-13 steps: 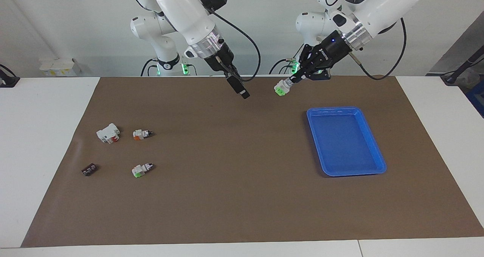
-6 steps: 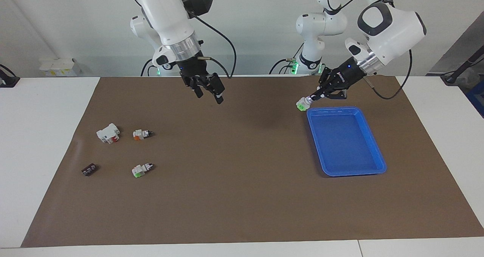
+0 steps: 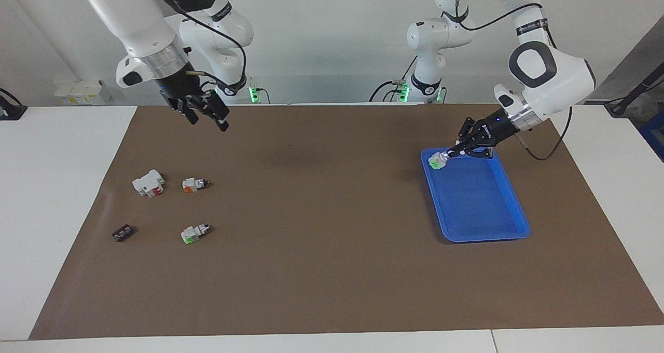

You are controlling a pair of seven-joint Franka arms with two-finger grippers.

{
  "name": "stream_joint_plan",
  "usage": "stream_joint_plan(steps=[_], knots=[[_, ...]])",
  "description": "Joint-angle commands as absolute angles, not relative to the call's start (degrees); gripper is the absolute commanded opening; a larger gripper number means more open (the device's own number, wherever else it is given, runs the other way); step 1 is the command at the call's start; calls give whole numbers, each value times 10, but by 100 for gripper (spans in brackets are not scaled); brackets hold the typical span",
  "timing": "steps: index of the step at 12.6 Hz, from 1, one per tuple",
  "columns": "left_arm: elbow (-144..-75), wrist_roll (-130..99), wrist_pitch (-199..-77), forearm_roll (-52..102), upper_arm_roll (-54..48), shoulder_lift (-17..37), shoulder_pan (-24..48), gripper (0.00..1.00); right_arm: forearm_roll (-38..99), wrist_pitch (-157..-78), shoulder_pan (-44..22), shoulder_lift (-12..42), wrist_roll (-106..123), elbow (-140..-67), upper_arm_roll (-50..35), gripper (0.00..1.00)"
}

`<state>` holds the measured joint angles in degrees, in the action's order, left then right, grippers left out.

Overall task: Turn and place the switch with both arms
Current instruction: 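Lower the switch into the blue tray with the left gripper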

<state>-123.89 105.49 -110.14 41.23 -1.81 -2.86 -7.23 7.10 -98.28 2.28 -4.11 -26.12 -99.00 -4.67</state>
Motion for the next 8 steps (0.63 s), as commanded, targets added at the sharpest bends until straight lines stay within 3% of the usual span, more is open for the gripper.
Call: stream_joint_plan(steps=[1,3,8], knots=[[-1245,1076,-1121,383,-25,-25,-89,0,-13,-1025,38,-38,-188,-990,-55,100],[-1242,1076,-1146,323,-25,-15,-85,0,-19,-1022,43,-21,-176,-956,-54,100],[-1249,1028,-1202,196,-24,-13,-77,0,-17,-898,54,7,-175,-869,-55,100]])
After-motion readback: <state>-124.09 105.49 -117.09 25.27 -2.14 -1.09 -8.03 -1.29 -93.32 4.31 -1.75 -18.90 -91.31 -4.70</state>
